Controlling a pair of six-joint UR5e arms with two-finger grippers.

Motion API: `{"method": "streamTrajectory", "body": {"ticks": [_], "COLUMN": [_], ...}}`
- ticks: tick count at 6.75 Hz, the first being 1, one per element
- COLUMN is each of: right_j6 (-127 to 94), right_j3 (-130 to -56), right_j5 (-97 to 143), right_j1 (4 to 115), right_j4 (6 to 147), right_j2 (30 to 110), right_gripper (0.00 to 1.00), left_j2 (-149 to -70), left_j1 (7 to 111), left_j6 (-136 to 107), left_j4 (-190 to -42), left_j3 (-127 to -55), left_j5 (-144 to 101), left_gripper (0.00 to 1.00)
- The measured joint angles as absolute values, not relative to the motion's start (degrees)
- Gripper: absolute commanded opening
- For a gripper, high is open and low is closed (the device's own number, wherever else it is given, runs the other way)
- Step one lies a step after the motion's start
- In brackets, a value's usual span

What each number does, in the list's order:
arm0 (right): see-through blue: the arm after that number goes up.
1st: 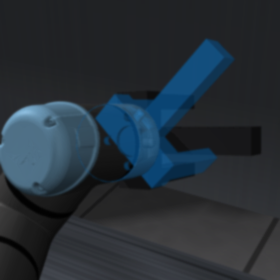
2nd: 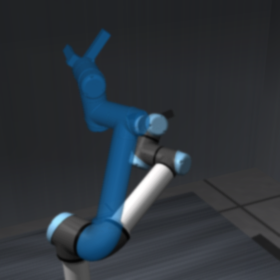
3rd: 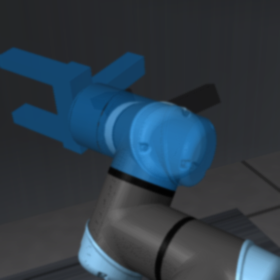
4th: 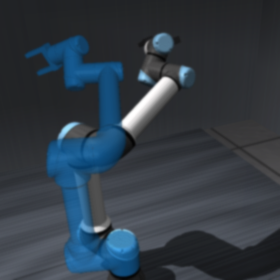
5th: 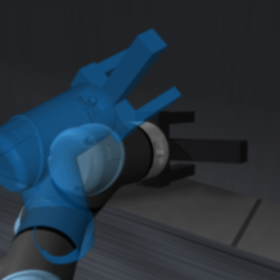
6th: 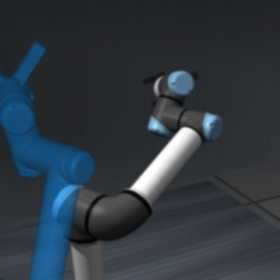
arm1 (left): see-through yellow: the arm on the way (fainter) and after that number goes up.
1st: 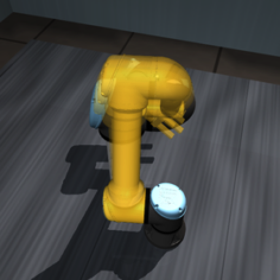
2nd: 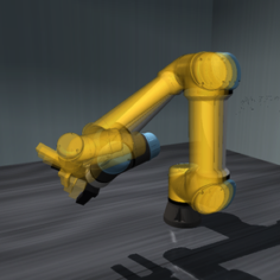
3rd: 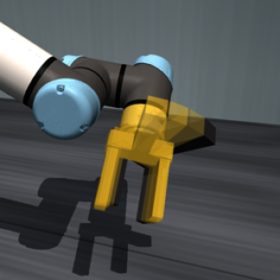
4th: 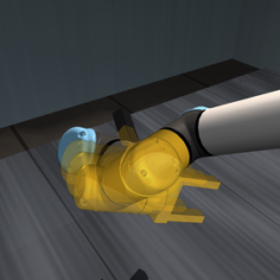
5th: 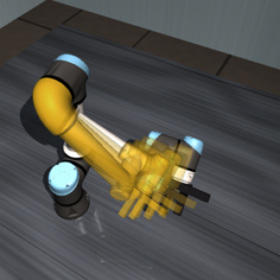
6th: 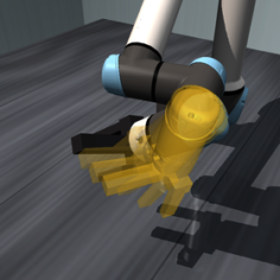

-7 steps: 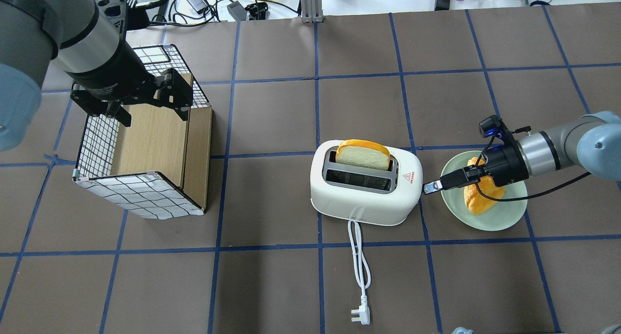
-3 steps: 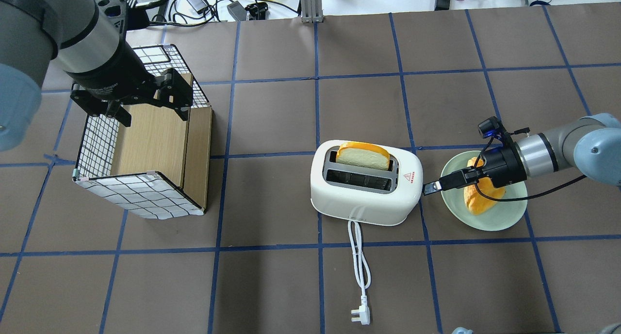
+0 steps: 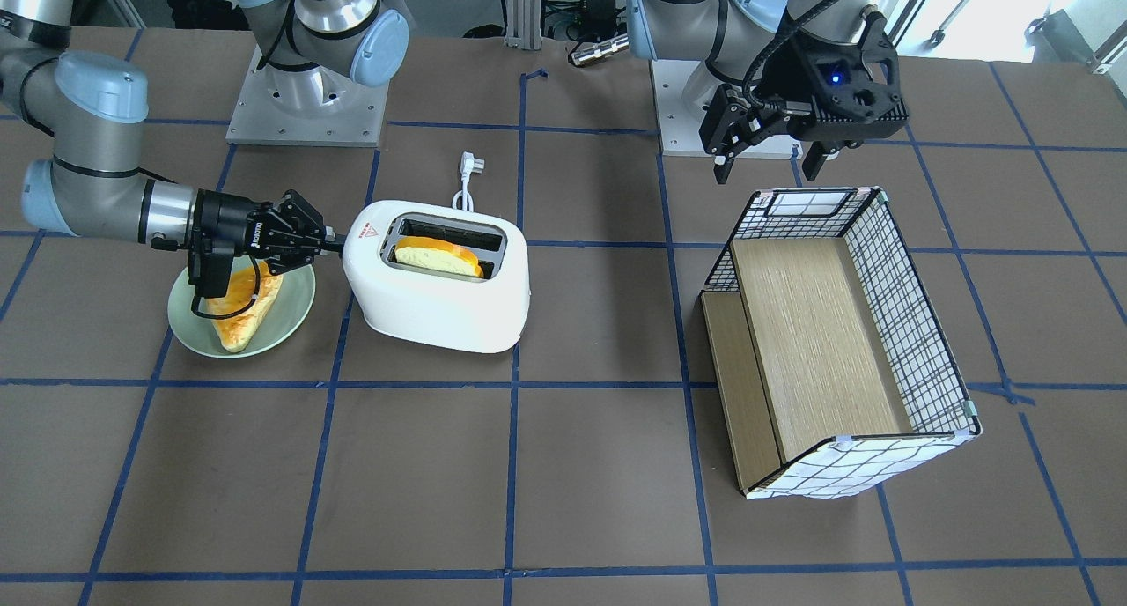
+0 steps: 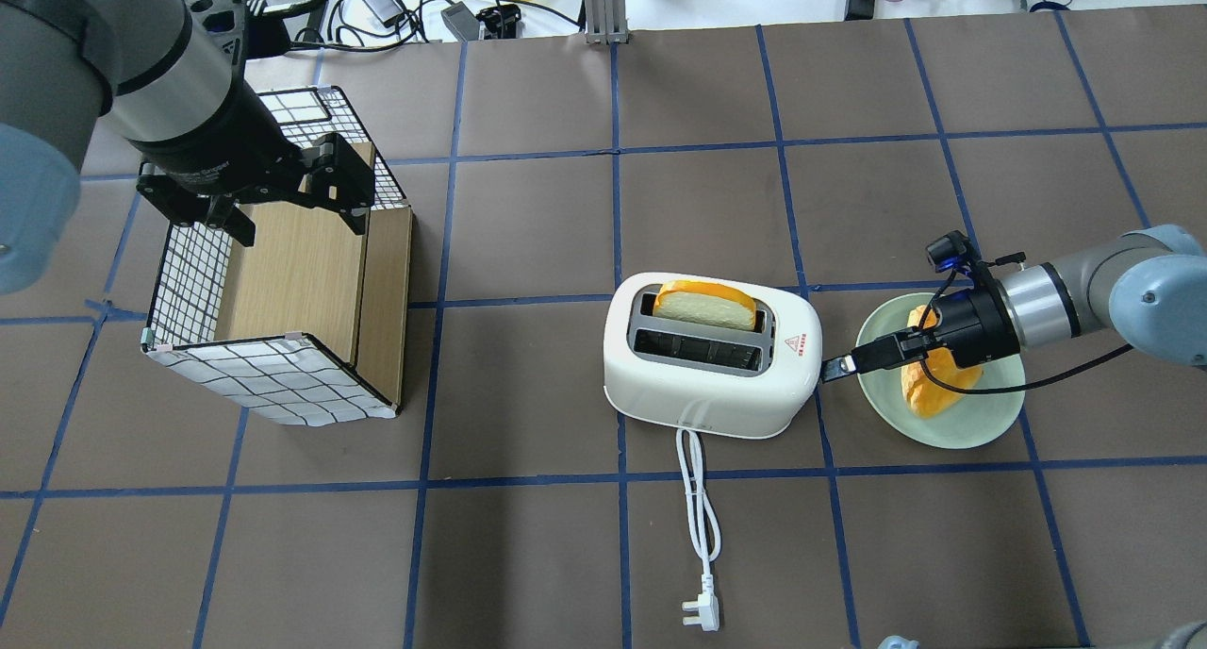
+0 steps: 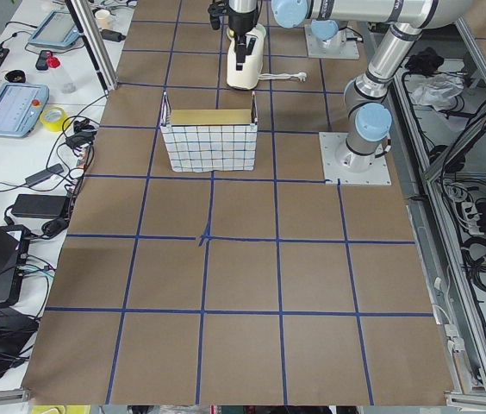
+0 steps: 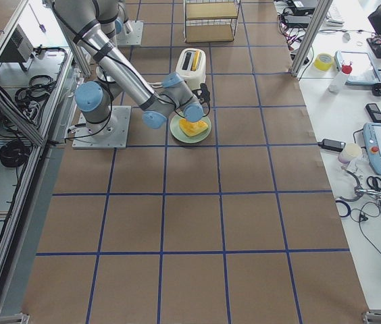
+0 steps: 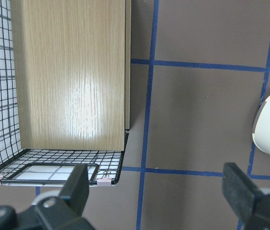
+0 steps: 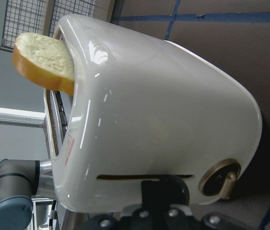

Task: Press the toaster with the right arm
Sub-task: 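Lift the right gripper off the lever and away from the toaster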

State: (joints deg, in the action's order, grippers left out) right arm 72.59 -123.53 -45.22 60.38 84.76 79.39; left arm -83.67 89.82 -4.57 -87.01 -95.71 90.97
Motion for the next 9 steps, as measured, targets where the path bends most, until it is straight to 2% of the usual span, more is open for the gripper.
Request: {"method": "streamTrajectory", "body": {"ticks": [3,6,7,9], "right_j6": [65.1,50.4,45.1,36.8], "right_j3": [-122.4,-116.4,-113.0,-101.7], "right_j5": [-45.9,-50.5,-53.8,-61.8], "right_j1": [60.4,60.6,60.9,62.9], "right_j4": [84.4,82.6,82.4,80.6], "right_j2": [80.7,84.6,86.2,87.3], "right_gripper": [0.0,0.0,0.01,0.14], "left_j2": [-83.7,-83.7,-83.7,-83.7], "left_j1": [89.8,89.8,89.8,89.8], "left_j6": [-4.6,-4.6,-4.6,-4.6], "left_j4": [-87.0,-87.0,-87.0,-87.0], "left_j3": [-95.7,-95.7,-95.7,-95.7], "left_j5": [91.0,91.0,91.0,91.0], "left_gripper": [1.0,1.0,1.0,1.0]}}
